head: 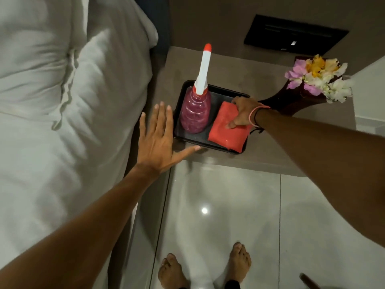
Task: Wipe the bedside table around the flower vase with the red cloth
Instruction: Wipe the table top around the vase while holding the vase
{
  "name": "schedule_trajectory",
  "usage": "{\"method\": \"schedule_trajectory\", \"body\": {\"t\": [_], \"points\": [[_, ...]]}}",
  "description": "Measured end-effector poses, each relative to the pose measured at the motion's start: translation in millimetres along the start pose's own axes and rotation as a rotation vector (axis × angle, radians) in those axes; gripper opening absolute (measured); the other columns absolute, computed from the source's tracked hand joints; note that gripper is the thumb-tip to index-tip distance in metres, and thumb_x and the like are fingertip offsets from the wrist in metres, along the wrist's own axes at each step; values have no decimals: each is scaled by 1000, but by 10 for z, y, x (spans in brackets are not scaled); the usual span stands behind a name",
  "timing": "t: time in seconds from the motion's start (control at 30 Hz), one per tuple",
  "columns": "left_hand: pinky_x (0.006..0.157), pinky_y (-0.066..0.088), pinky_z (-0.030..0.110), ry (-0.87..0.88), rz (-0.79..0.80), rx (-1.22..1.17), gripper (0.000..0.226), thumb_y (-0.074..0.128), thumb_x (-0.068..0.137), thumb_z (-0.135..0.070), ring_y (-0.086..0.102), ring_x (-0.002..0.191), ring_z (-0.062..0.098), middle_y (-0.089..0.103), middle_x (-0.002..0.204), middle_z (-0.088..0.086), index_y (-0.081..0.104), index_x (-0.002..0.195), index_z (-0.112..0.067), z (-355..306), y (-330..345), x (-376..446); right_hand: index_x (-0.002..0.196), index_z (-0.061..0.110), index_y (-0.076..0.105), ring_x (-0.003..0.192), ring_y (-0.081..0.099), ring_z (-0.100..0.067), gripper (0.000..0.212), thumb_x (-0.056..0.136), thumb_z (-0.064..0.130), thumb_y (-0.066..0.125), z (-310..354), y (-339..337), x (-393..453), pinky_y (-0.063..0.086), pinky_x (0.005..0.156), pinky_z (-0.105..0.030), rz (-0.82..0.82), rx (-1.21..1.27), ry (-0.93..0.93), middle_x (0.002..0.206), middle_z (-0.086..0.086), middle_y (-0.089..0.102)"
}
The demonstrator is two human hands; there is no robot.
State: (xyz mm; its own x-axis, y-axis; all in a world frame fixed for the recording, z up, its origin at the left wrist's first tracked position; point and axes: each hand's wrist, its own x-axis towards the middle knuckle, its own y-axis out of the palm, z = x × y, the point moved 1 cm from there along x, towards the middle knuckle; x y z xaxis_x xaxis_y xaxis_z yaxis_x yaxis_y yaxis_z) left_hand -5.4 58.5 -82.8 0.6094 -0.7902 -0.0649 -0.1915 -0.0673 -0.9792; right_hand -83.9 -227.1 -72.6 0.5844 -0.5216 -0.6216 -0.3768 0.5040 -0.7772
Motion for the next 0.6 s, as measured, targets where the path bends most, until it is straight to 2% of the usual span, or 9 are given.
{"method": "schedule_trajectory", "body": {"t": [0.07,0.17,0.23,0.3,0.33,0.43,0.53,0.6], "points": [[127,8,63,21,29,51,130,9,73,-99,-2,160,30,0,172,19,3,162,-3,33,60,-115,138,12,48,128,51,-40,104,53,55,90,24,-20,-16,48,103,-44,-9,-2,15,140,-19,54],[127,8,63,41,23,81,127,7,75,-97,-2,160,30,0,172,18,4,162,-4,53,41,-215,131,8,55,123,55,-39,95,54,50,92,27,-10,-113,49,100,-42,-37,74,24,134,-20,58],[127,8,62,54,0,97,123,8,78,-95,2,160,29,6,172,17,8,162,-5,58,7,-272,115,10,67,117,59,-37,70,57,42,91,2,7,-218,51,97,-39,-70,152,-22,122,-18,67],[127,12,61,106,-54,125,116,13,83,-92,15,159,28,22,169,16,19,161,-7,22,-66,-343,95,21,72,107,66,-32,40,61,33,88,-78,37,-398,52,88,-32,-123,294,-88,108,-14,73],[126,16,62,142,-98,129,111,18,86,-89,23,157,29,32,166,17,27,160,-7,-12,-105,-377,93,23,72,101,67,-30,34,63,29,87,-123,68,-506,51,84,-30,-152,380,-115,103,-12,74],[122,25,62,262,-245,109,97,32,91,-81,44,146,32,54,151,17,46,151,-6,-245,-241,-431,105,18,69,86,66,-19,40,68,14,85,-322,245,-906,54,82,-31,-194,717,-165,99,-7,73],[119,30,63,323,-382,75,88,40,94,-73,52,140,33,60,145,18,53,147,-5,-581,-382,-346,105,15,66,78,65,-11,40,72,3,84,-529,473,-1346,56,76,-28,-243,1097,-151,95,-3,71],[119,30,63,347,-433,42,84,42,95,-70,51,141,33,57,148,17,52,147,-5,-835,-472,-201,100,13,68,78,68,-14,34,72,0,83,-694,623,-1590,58,77,-29,-278,1350,-30,95,-5,73]]}}
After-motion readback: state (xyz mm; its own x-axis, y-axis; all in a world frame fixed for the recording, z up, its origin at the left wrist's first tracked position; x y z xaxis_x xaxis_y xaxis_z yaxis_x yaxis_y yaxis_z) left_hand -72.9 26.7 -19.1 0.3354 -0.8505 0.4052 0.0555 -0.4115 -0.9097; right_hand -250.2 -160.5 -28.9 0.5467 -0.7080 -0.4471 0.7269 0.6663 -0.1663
